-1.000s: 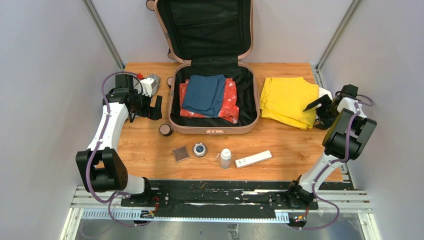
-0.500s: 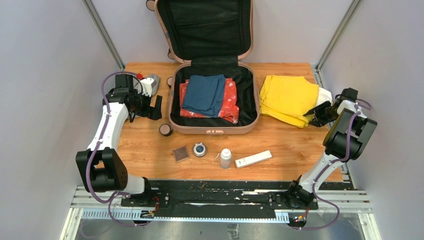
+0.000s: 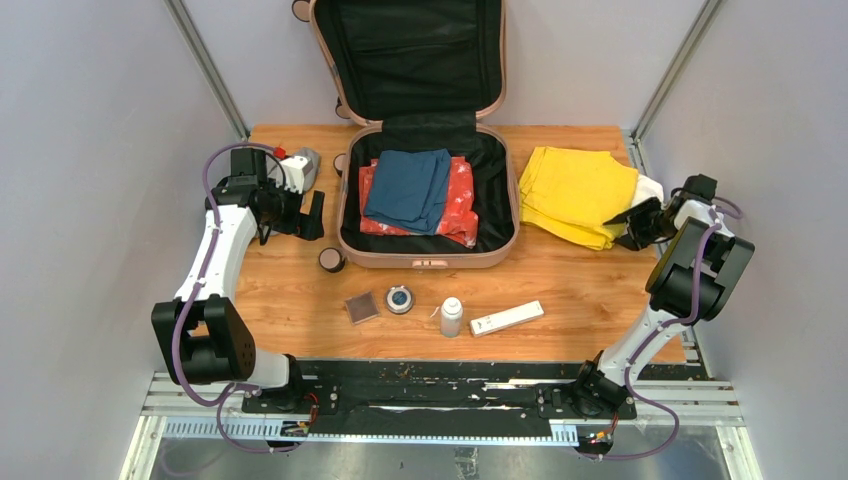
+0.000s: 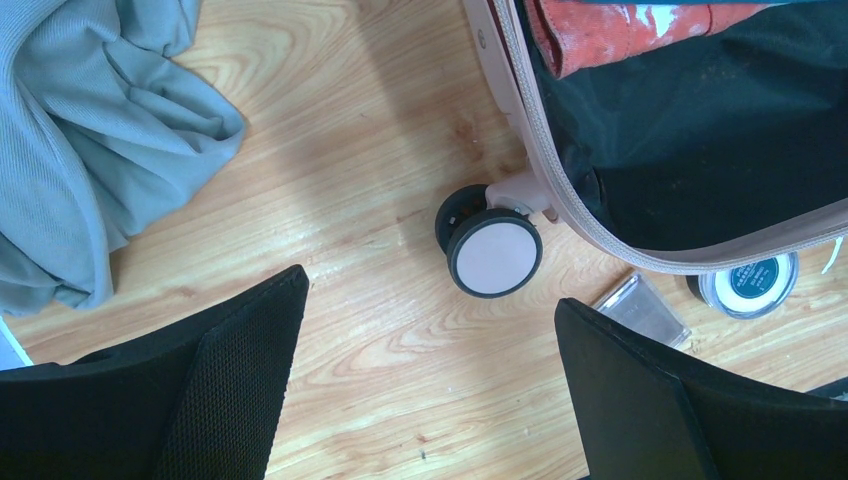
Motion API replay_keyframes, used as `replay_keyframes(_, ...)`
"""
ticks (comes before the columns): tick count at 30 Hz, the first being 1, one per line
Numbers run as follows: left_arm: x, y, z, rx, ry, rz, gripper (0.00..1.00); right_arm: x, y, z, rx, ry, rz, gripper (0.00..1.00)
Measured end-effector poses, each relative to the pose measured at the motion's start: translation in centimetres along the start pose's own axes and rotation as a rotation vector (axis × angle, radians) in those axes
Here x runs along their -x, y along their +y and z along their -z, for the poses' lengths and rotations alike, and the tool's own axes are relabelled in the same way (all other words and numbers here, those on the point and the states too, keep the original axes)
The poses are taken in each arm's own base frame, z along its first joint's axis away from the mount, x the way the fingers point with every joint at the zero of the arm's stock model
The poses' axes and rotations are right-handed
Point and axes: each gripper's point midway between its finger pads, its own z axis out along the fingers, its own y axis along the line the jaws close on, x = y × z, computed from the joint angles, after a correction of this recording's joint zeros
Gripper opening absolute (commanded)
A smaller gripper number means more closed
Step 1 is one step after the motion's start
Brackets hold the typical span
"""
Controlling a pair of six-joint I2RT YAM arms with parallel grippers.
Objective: Pack the luggage
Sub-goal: Pick up the clothes at the center of the board.
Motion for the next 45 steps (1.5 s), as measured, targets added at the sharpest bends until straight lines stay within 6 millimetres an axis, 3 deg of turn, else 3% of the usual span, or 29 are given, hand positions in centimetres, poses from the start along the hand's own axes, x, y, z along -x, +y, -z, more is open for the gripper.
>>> replay_keyframes(3,0.0,0.0,0.0,0.0,0.0,0.0,1.0,0.1,0.2,0.0,0.009,-0.001,0.0,0.8)
replay_keyframes(6,0.0,0.0,0.0,0.0,0.0,0.0,1.0,0.1,0.1,0.0,0.002,-0.007,0.007,0.86)
replay_keyframes(17,0.0,0.0,0.0,0.0,0.0,0.0,1.0,0.1,-4.0,-0.5,-0.189,-0.051,0.052,0.88)
replay_keyframes(22,0.0,0.0,0.0,-0.001,0.0,0.0,1.0,0.4,-3.8,-0.7,-0.18,-0.063,0.073,0.86)
replay_keyframes(28,0.0,0.0,0.0,0.0,0.0,0.0,1.0,0.2,-1.9,-1.5,-0.076,-0.061,0.072,0.82)
replay_keyframes(34,0.0,0.0,0.0,0.0,0.0,0.0,1.0,-0.3,-0.6,-2.2,0.022,-0.047,0.049,0.73)
replay_keyframes(42,0.0,0.1,0.0,0.006,0.002,-0.001,1.0,-0.7,-0.1,-3.4,0.098,-0.027,0.019,0.4)
replay_keyframes(45,0.0,0.1,0.0,0.007,0.003,-0.001,1.0,-0.8,0.4,-3.4,0.123,-0.025,0.0,0.23)
